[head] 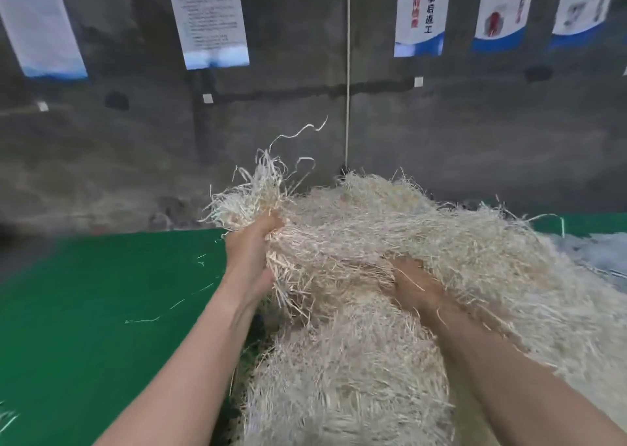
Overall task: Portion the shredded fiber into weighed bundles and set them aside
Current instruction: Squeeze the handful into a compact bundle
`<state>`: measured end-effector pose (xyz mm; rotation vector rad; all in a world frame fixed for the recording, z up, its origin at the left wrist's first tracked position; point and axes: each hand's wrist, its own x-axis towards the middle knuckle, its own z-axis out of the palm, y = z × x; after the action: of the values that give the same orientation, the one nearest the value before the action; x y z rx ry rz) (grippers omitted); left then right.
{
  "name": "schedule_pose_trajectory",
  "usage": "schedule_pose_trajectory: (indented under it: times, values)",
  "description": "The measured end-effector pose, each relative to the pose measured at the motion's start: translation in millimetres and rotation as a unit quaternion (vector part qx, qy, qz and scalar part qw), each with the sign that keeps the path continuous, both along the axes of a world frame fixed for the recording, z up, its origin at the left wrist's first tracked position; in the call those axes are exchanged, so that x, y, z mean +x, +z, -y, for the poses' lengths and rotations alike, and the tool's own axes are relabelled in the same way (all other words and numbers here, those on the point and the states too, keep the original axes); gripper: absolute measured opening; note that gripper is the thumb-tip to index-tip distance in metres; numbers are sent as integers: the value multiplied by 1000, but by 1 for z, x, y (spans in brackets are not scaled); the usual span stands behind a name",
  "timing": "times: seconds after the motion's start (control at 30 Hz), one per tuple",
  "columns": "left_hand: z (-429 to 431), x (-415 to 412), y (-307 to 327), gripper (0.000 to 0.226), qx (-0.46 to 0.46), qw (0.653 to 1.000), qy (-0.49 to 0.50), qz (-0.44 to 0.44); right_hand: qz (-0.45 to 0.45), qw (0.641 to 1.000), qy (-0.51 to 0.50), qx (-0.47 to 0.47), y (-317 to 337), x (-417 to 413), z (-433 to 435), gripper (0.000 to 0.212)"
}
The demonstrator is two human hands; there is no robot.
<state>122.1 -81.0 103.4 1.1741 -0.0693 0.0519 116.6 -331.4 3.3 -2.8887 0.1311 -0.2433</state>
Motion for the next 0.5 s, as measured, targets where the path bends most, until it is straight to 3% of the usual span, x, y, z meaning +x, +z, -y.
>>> schedule_pose_trajectory:
  times: [0.17,0.27,0.3,0.37,0.43,0.5]
  values:
    - [-12,3,-1,17,20,1000,-17,-4,-11,998,56,-10,66,-7,-27,53]
    - [-7,-4,3,42,18,999,-35,-25,108,989,61,-81,125,-24,-43,72]
    - [-6,-5,4,45,11,999,-38,-27,141,984,79,-76,133,-26,-52,86]
    - [-4,-6,8,46,-8,998,-51,-32,69,988,141,13,121,-23,-83,104]
    - [-3,-8,14,37,-14,997,-70,-29,-63,972,182,137,76,-16,-125,80]
    - [-5,-9,17,29,-14,998,-57,-26,-56,958,163,230,36,-9,-154,38]
